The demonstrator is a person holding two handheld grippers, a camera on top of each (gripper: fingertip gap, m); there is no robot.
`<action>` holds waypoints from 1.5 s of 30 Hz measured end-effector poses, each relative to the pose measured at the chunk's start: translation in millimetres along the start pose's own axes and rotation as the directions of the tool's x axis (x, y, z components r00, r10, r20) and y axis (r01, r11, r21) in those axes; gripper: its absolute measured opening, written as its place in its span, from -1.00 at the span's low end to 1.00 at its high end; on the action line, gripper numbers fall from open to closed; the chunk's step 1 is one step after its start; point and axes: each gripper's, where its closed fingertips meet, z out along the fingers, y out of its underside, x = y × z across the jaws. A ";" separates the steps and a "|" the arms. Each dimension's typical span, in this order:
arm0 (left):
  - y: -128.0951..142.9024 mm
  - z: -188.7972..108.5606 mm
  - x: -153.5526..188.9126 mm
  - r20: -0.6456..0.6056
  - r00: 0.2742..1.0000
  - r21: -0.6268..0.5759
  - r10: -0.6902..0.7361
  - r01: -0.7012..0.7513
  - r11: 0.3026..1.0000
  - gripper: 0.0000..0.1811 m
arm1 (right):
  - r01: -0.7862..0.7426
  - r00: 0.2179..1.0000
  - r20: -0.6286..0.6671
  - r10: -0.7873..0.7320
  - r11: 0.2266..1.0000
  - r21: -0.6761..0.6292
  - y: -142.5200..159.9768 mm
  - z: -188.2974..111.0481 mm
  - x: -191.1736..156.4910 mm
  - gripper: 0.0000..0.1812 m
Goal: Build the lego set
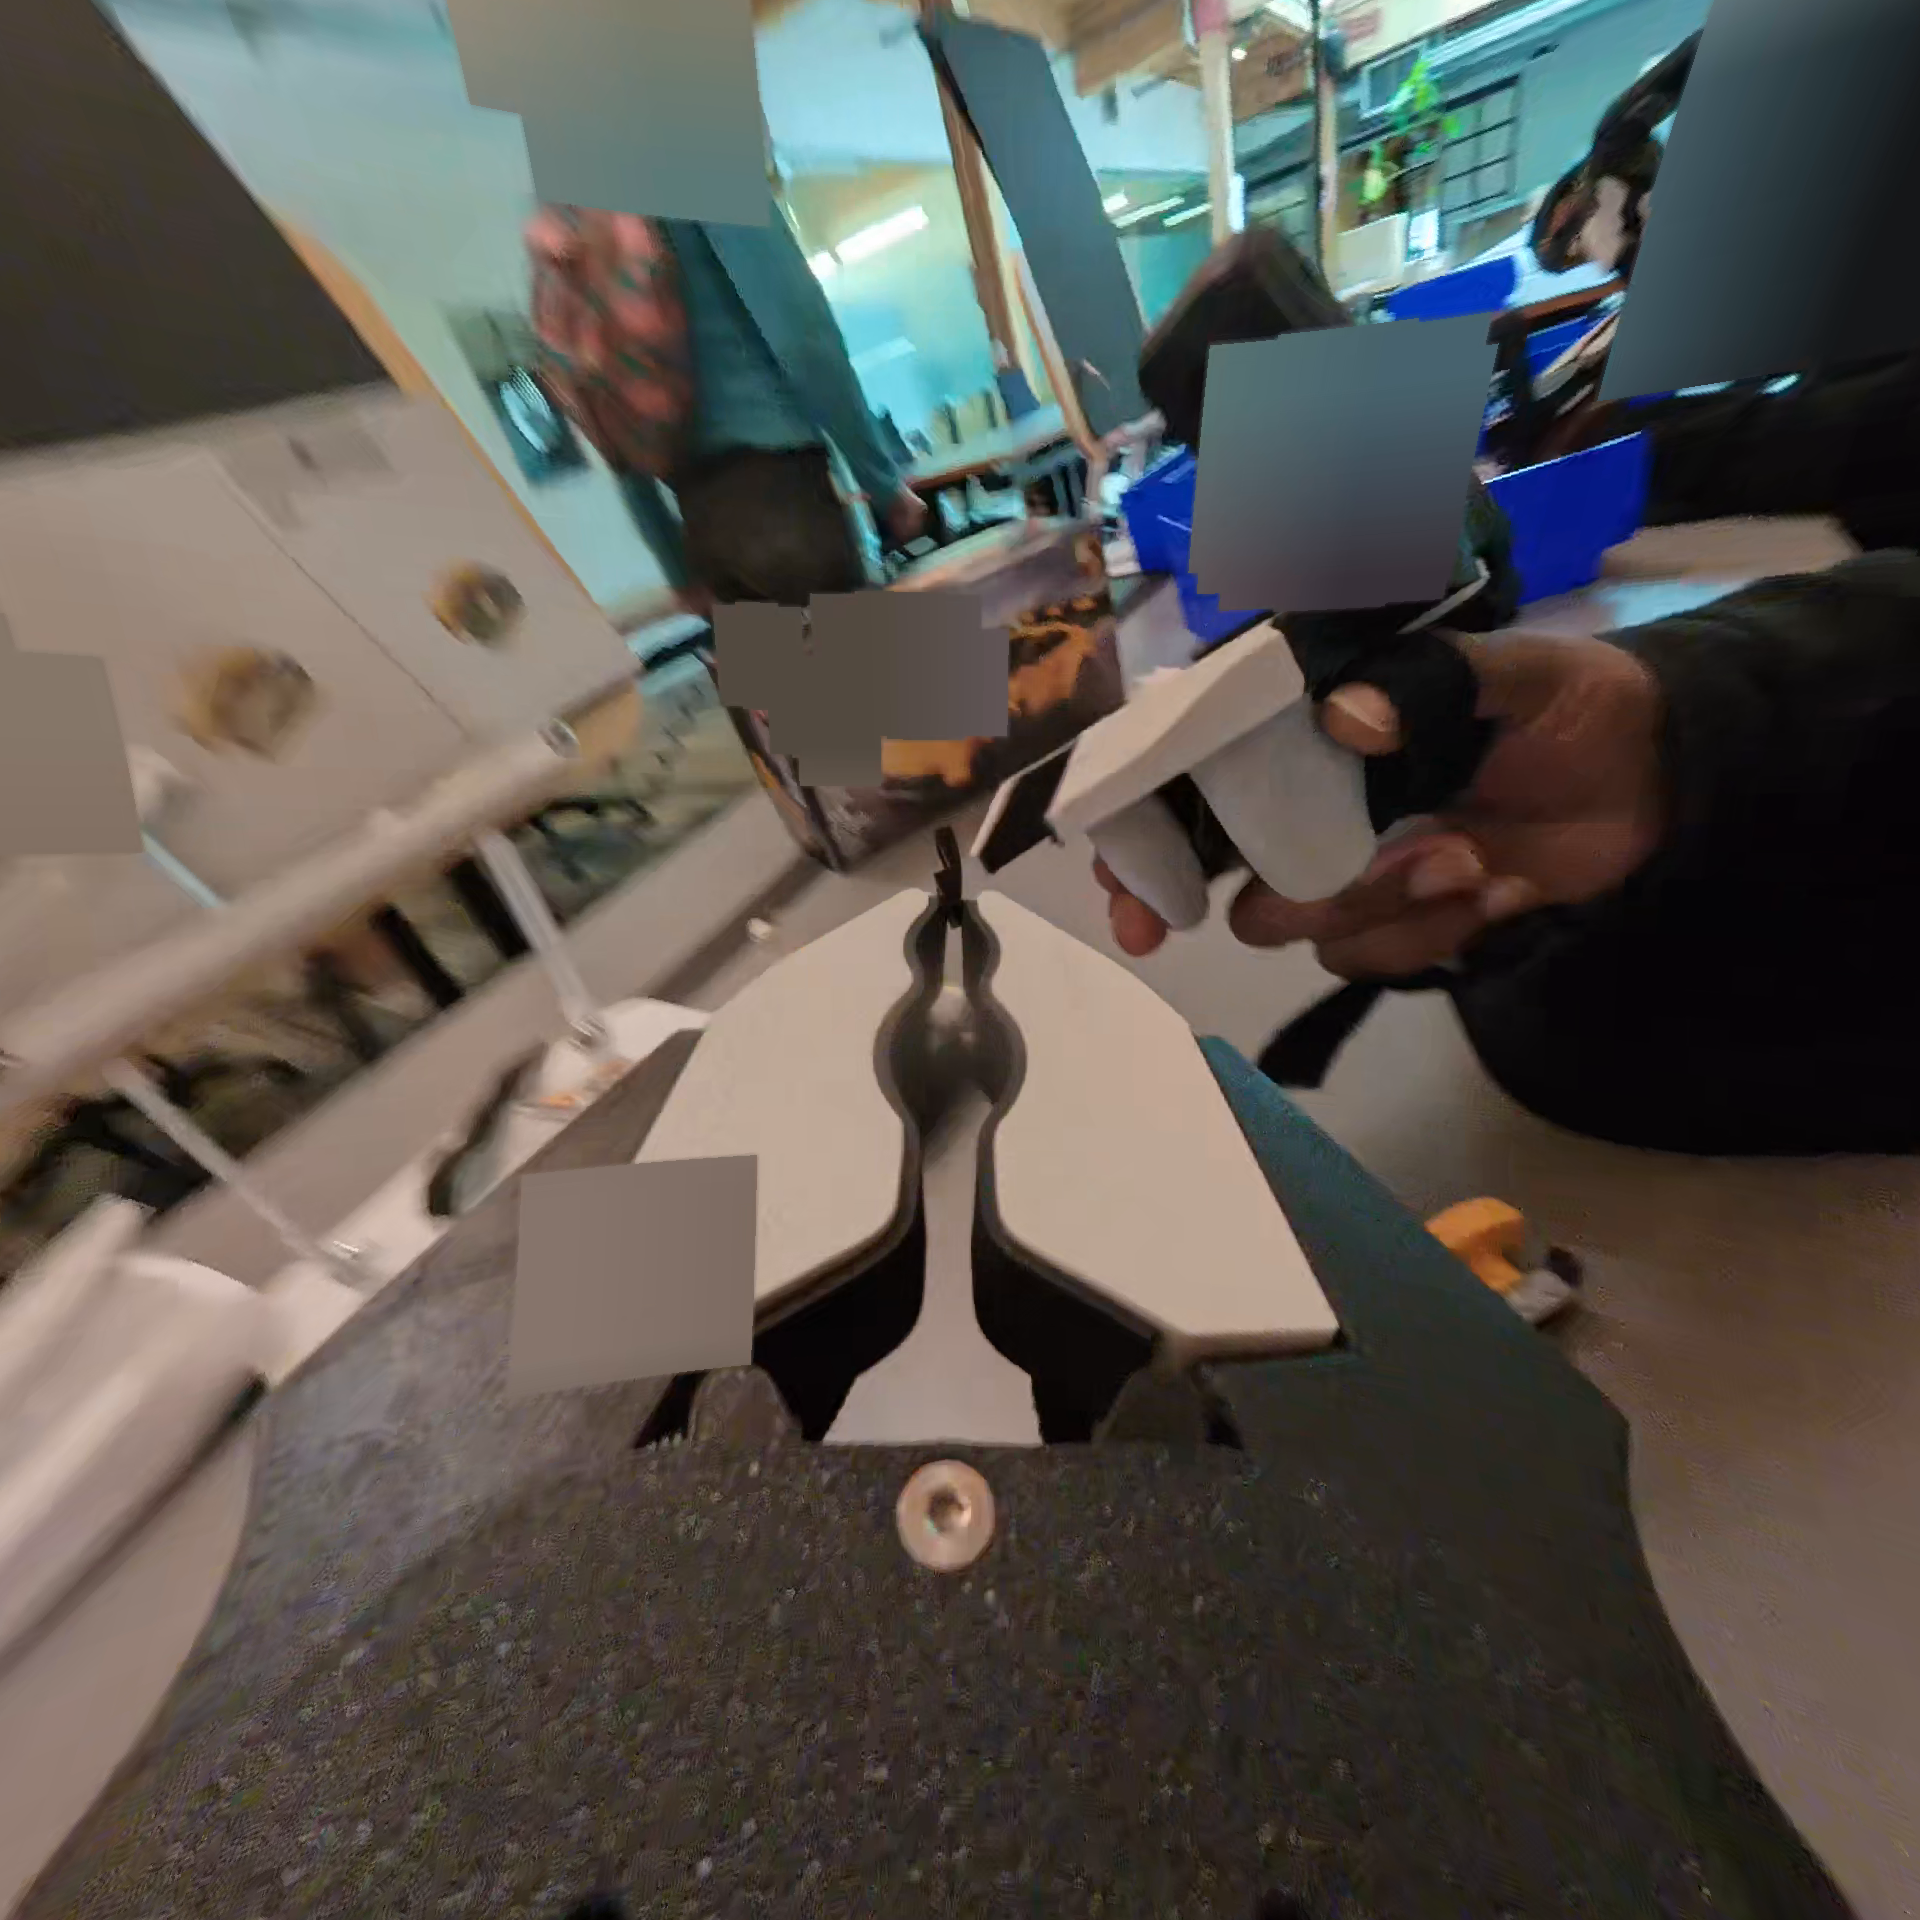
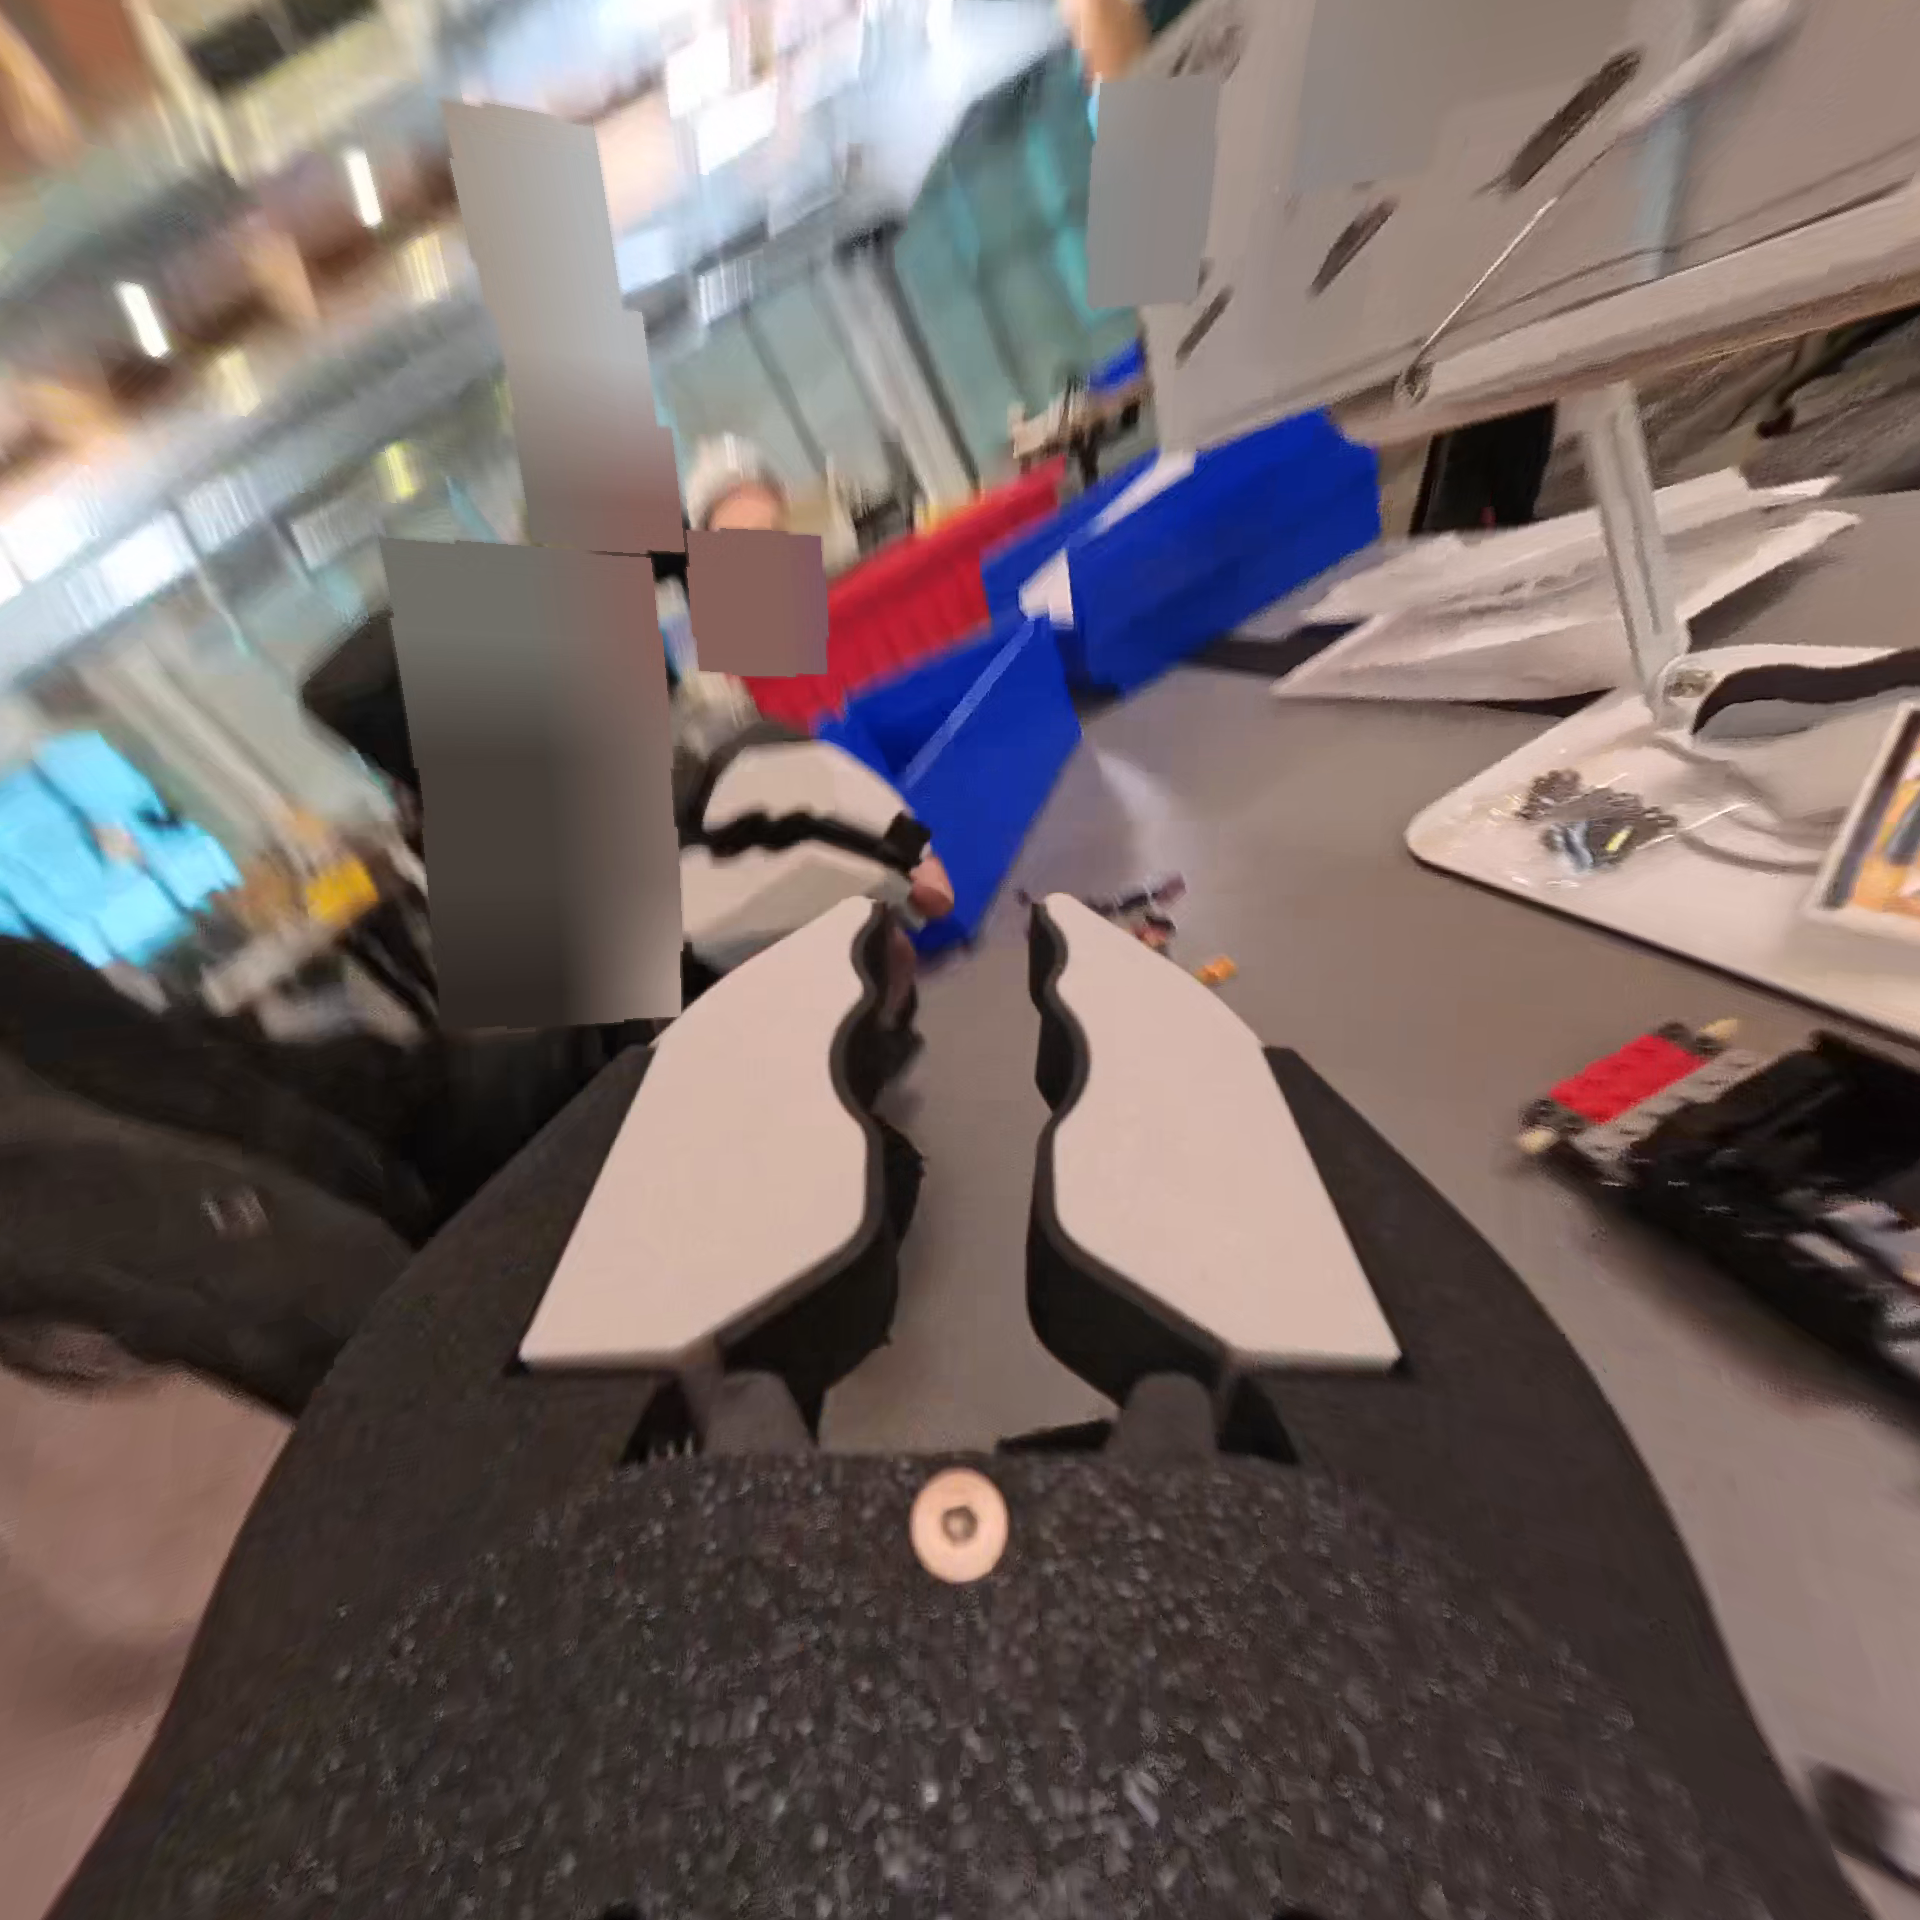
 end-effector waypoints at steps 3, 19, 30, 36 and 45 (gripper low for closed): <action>-17.5 -5.0 4.2 0.106 0.978 0.047 0.179 -0.185 0.982 -0.97 | -0.140 0.990 0.026 0.138 0.981 0.137 -11.4 4.4 -13.7 -0.72; -15.9 0.1 16.7 0.064 0.976 0.039 0.207 -0.209 0.977 -0.93 | 0.077 0.996 0.046 -0.076 0.996 -0.032 -7.8 8.8 -28.5 -0.92; 22.3 8.8 25.1 -0.268 0.705 -0.256 -0.656 0.605 0.754 -0.87 | 0.753 0.455 0.283 -0.844 0.195 -0.628 34.1 -2.2 17.3 -0.92; 32.2 10.7 21.9 -0.219 0.677 -0.289 -0.702 0.642 0.710 -0.88 | 0.783 0.240 0.311 -0.920 -0.006 -0.622 39.9 9.0 20.4 -0.91; 34.7 11.4 16.2 -0.196 0.630 -0.282 -0.752 0.698 0.658 -0.87 | 0.749 0.032 0.291 -0.956 -0.170 -0.641 35.3 11.9 22.3 -0.91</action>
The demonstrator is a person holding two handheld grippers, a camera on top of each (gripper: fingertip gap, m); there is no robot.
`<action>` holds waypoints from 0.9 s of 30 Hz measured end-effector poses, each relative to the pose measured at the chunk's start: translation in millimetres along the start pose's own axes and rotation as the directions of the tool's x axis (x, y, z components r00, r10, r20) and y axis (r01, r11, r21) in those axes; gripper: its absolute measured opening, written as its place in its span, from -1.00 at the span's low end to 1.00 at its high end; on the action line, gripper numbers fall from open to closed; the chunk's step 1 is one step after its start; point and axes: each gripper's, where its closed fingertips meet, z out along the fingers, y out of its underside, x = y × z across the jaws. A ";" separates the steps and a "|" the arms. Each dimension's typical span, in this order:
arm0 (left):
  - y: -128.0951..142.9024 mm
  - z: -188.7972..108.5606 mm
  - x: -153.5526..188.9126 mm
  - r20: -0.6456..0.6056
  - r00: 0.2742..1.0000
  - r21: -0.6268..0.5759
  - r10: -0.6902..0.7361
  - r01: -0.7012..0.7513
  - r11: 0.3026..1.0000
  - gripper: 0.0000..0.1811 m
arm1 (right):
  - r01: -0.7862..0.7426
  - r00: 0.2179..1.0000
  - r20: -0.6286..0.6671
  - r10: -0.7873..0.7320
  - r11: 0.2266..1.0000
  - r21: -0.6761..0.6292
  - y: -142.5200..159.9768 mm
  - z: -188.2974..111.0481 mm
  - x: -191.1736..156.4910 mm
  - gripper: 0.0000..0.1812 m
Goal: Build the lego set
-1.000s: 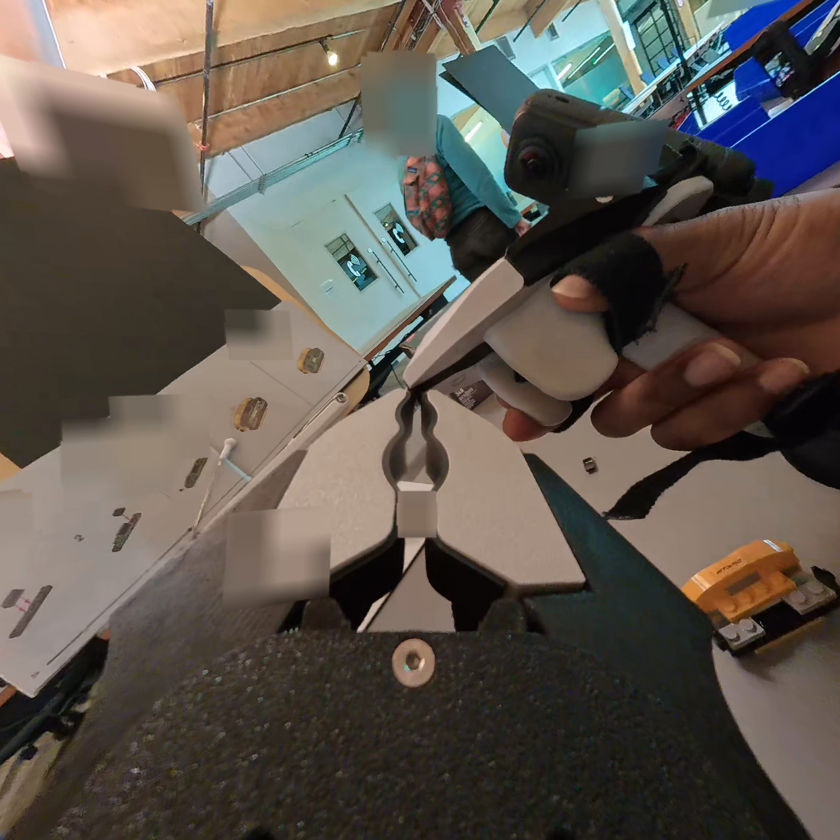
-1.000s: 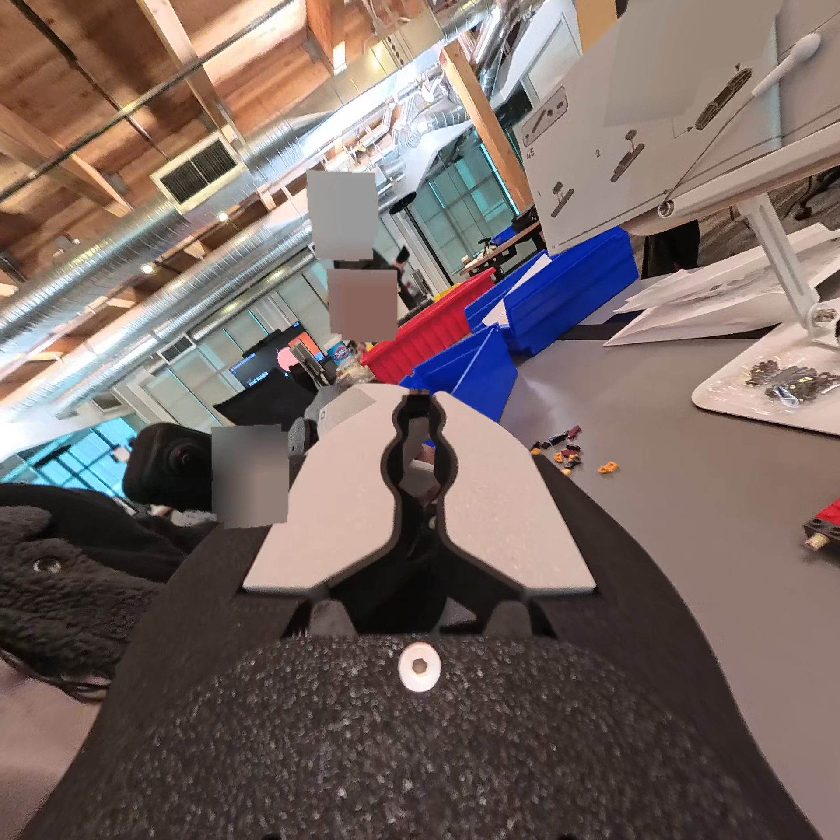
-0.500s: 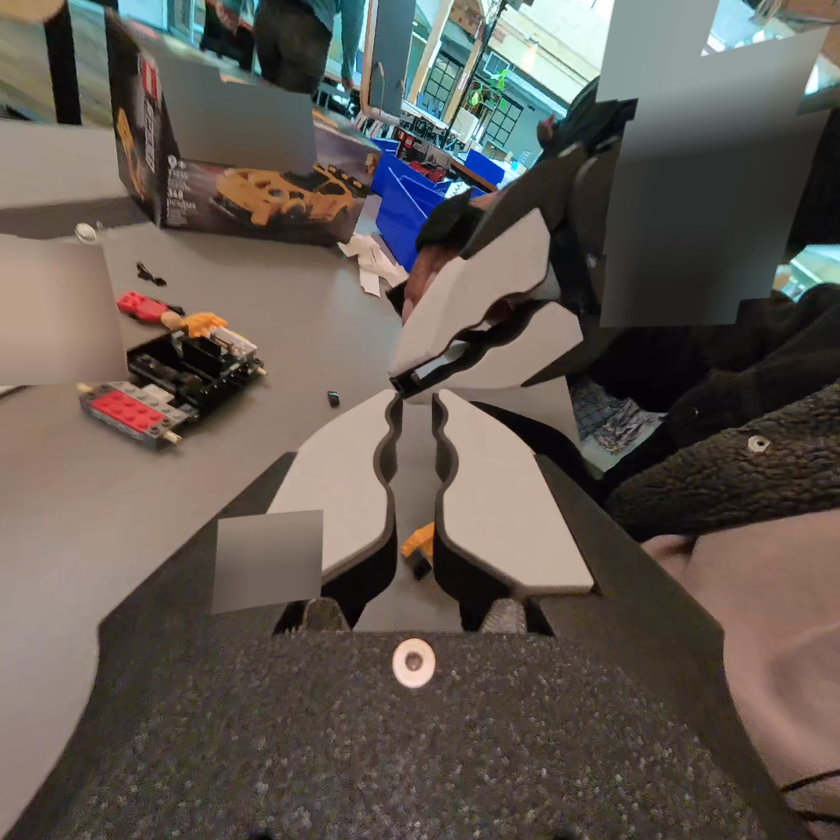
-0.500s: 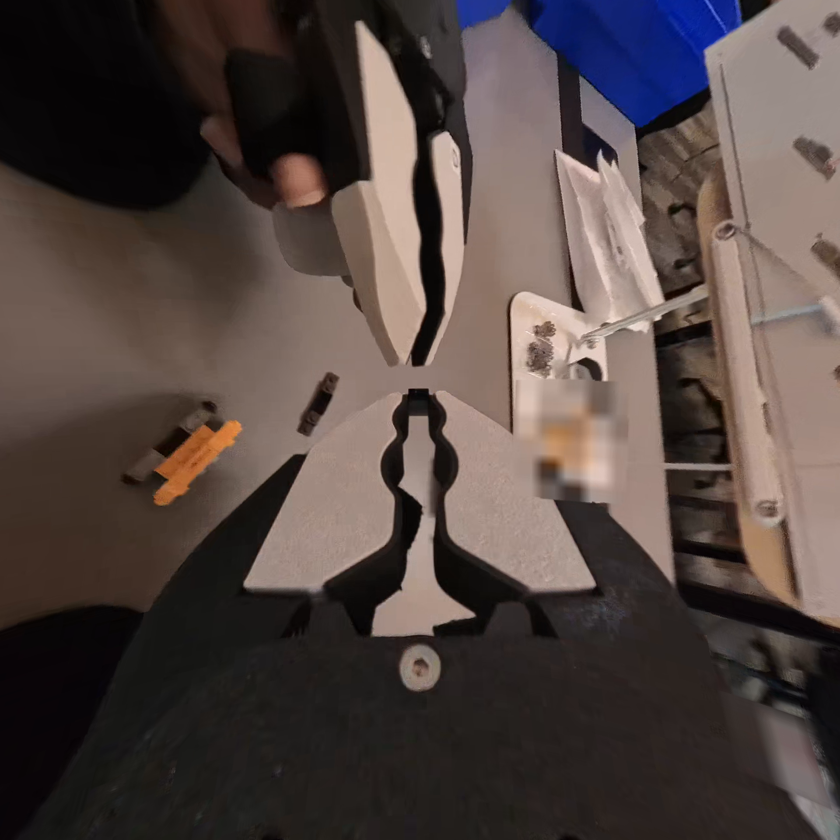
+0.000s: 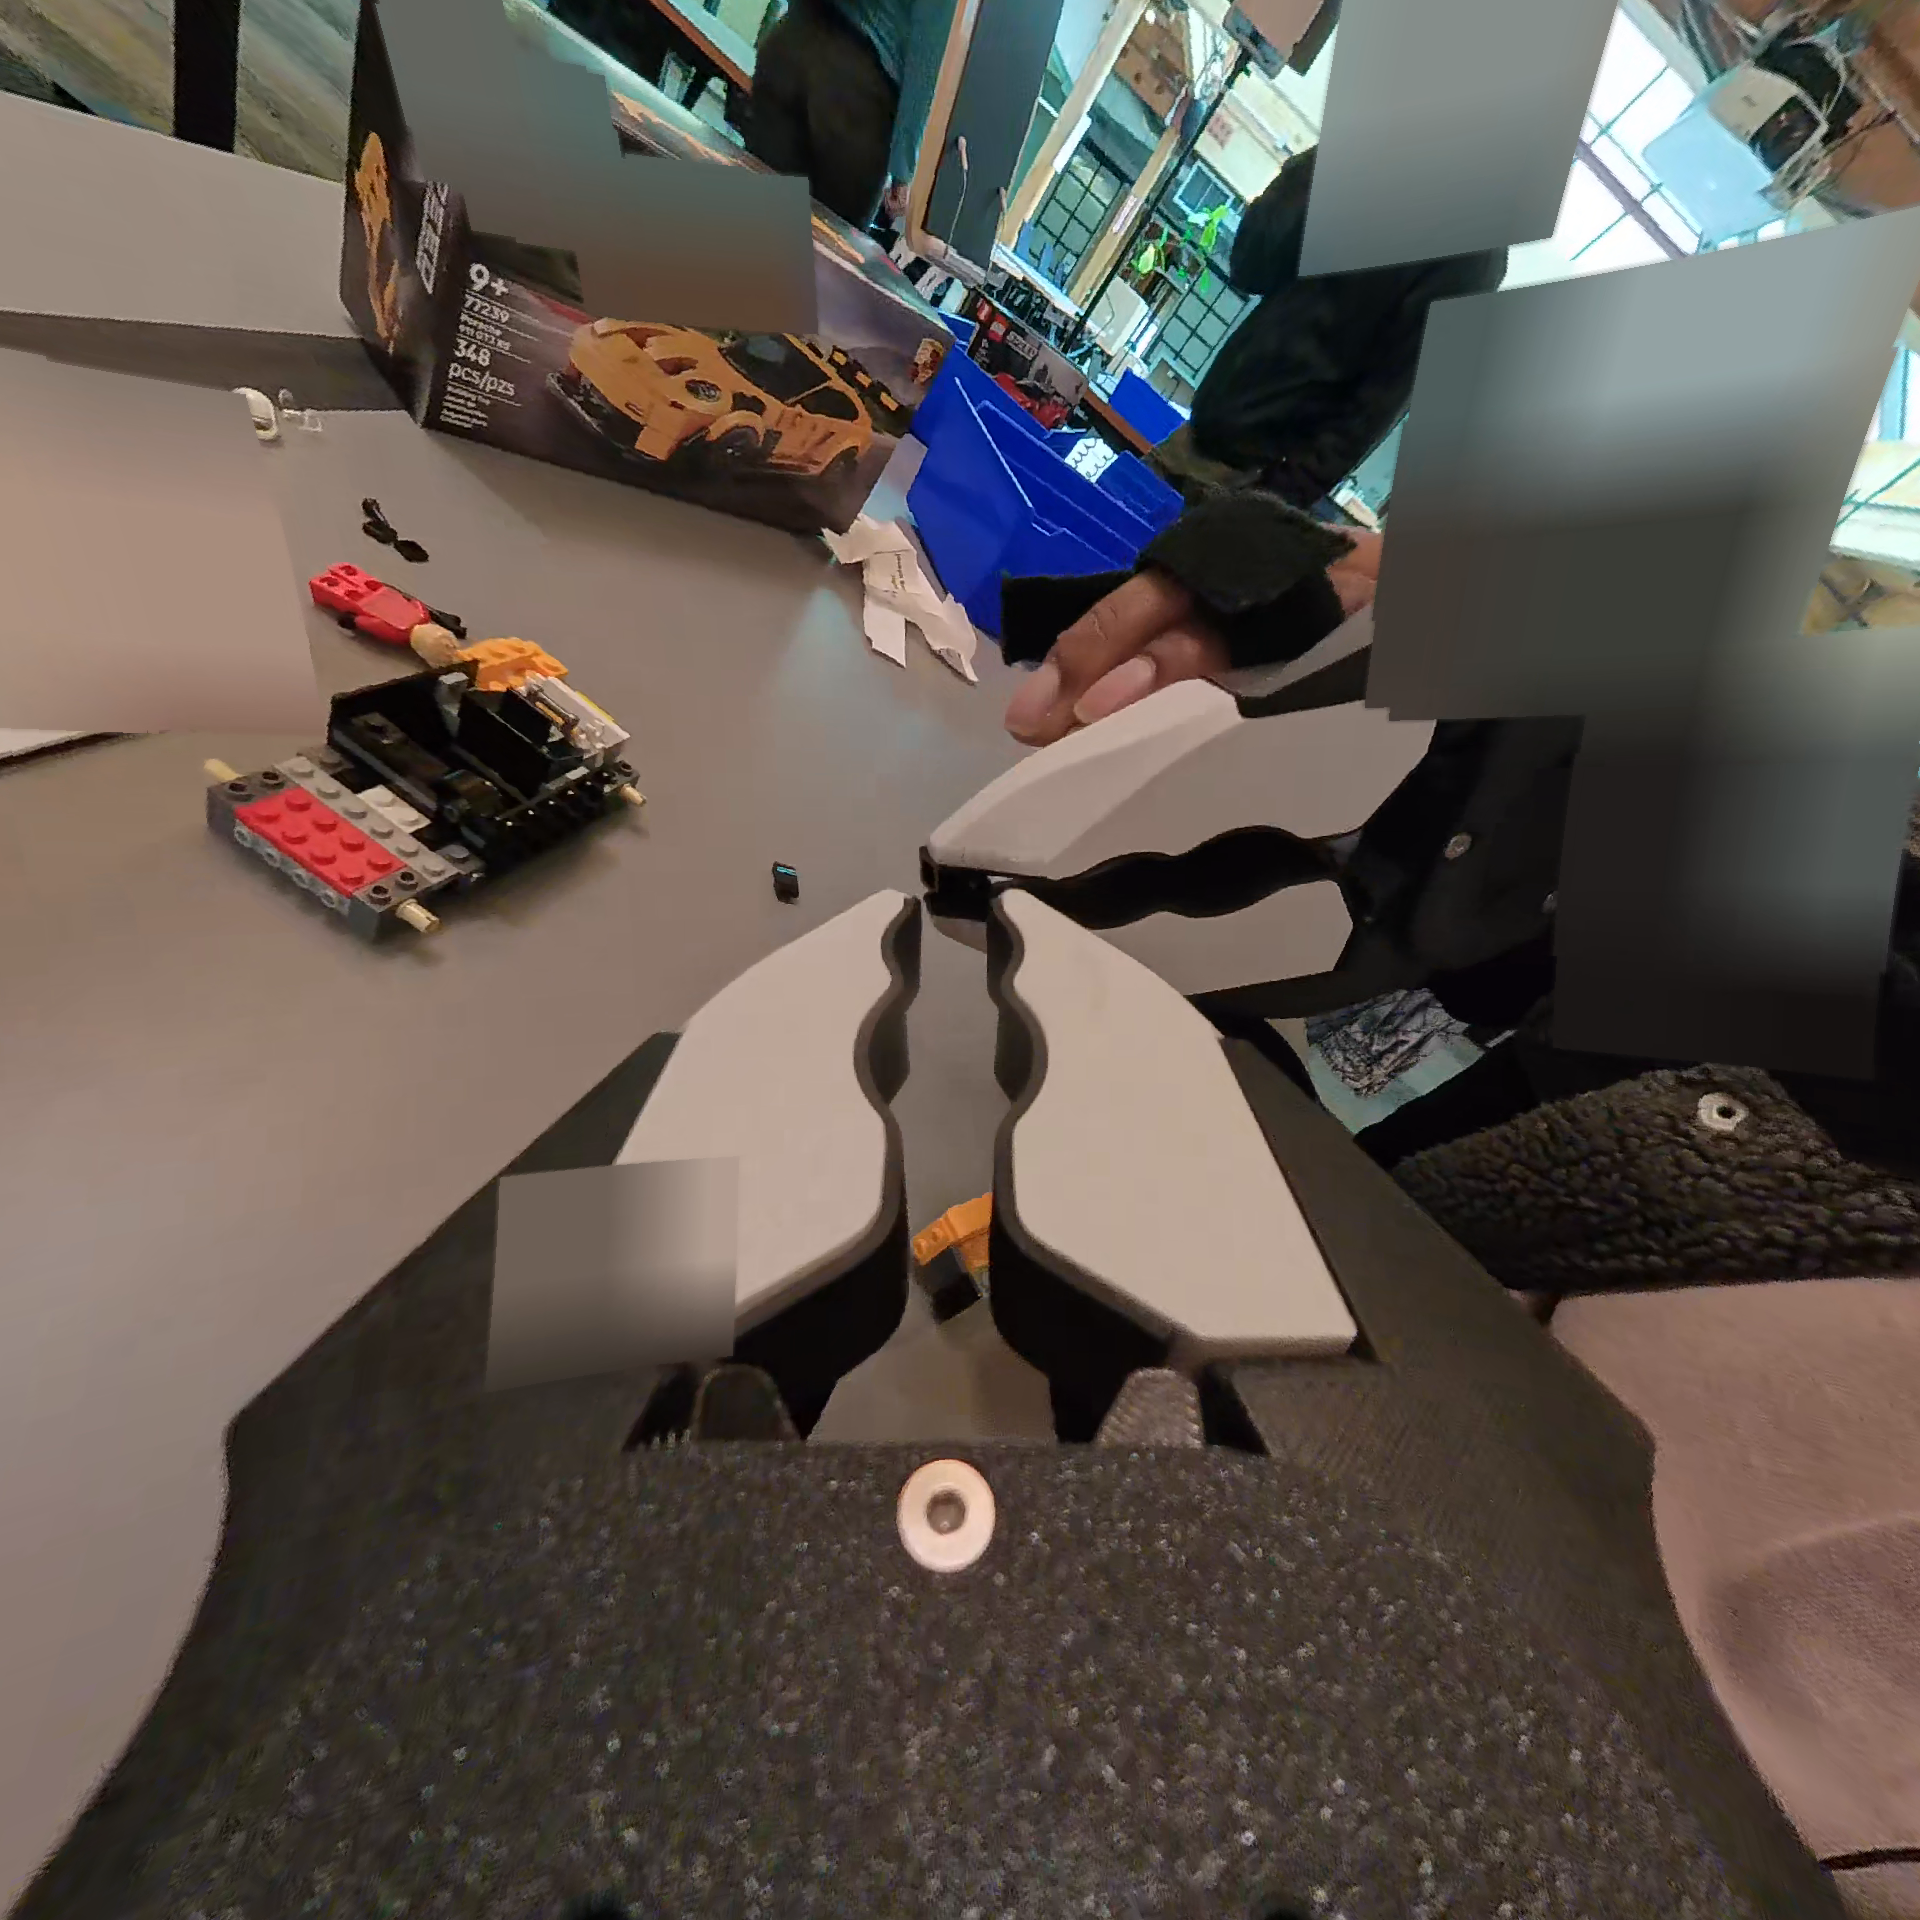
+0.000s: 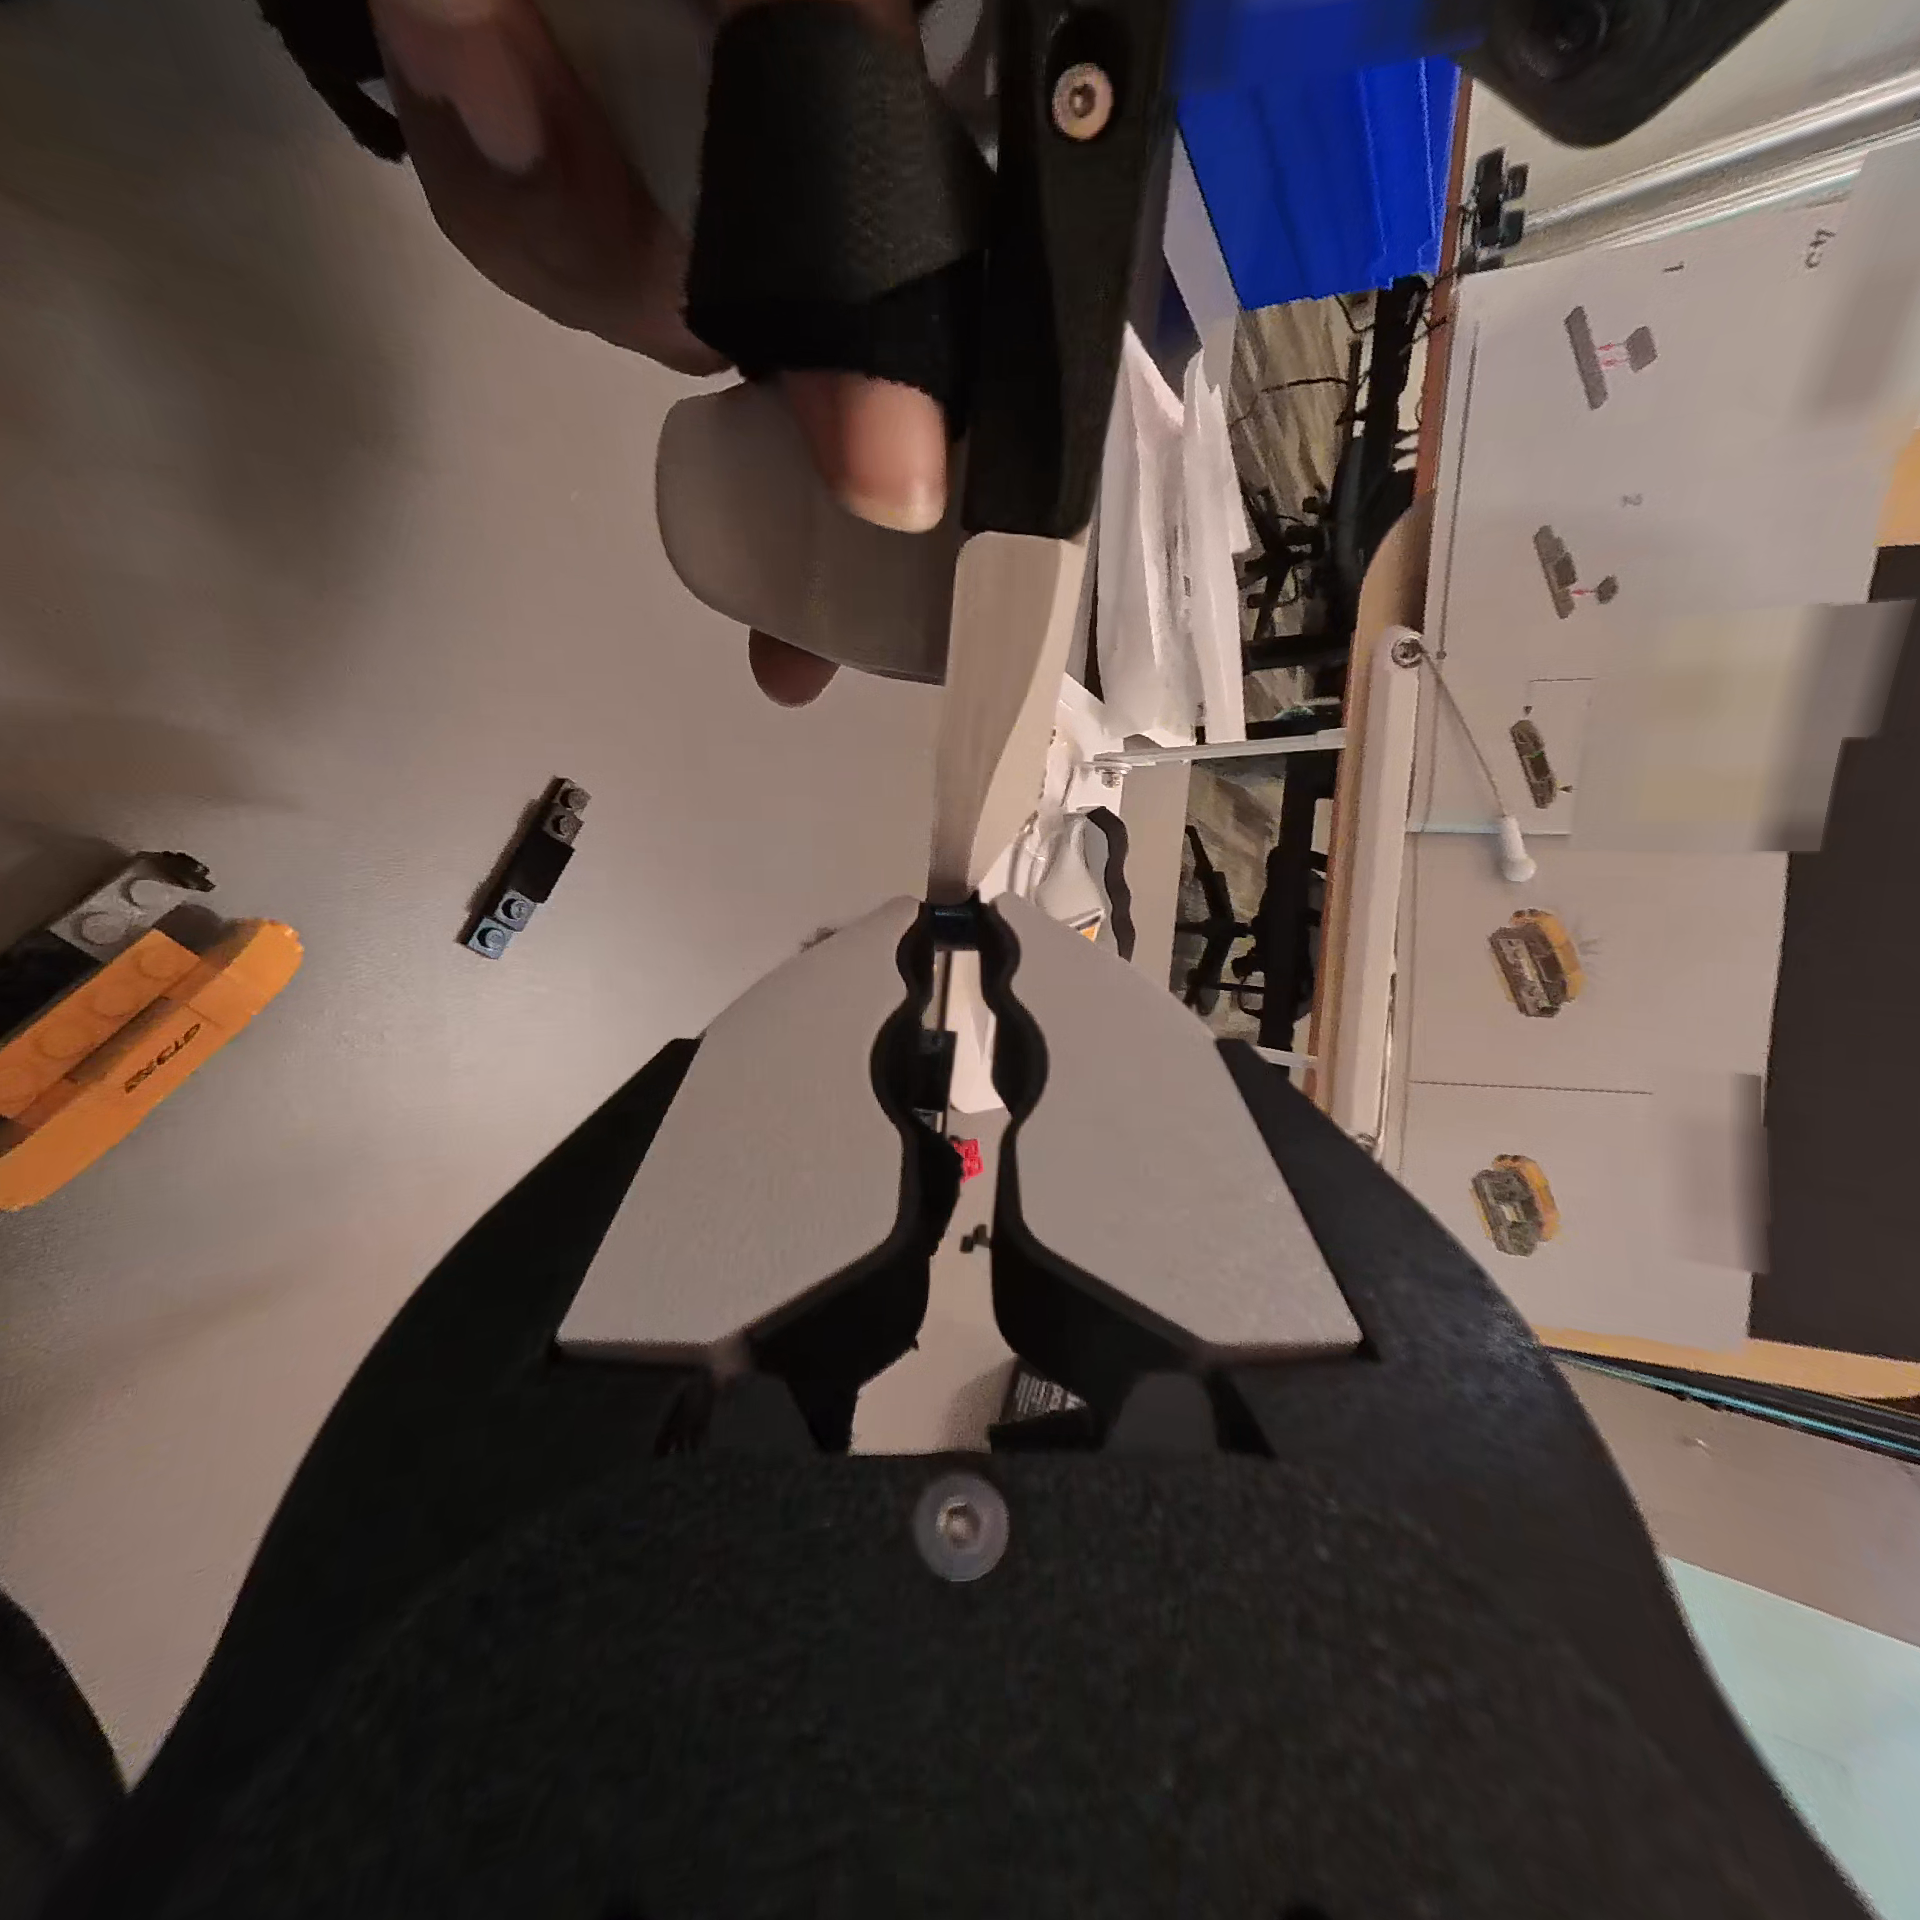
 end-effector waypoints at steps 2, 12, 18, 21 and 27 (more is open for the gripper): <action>-0.8 -0.3 0.0 0.000 1.000 0.005 -0.001 0.001 1.000 -0.89 | 0.002 1.000 -0.008 -0.002 1.000 -0.004 0.2 0.4 0.7 -0.92; -1.8 0.3 2.1 0.015 0.999 -0.002 0.050 -0.050 0.999 -0.85 | 0.015 1.000 -0.014 -0.015 1.000 -0.015 1.2 1.1 1.6 -0.92; -2.3 -0.1 4.6 -0.060 0.998 0.017 -0.030 0.031 0.999 -0.87 | 0.033 0.999 -0.015 -0.034 0.999 -0.019 0.1 1.0 2.8 -0.92; -2.2 -0.4 7.0 -0.094 0.994 0.020 -0.049 0.051 0.998 -0.88 | 0.049 0.999 -0.019 -0.050 0.999 -0.016 -1.4 -0.5 2.9 -0.92; 0.4 1.5 11.5 -0.125 0.991 0.011 -0.051 0.052 0.999 -0.94 | 0.054 0.998 -0.007 -0.054 0.999 0.003 -1.9 -4.2 -0.4 -0.92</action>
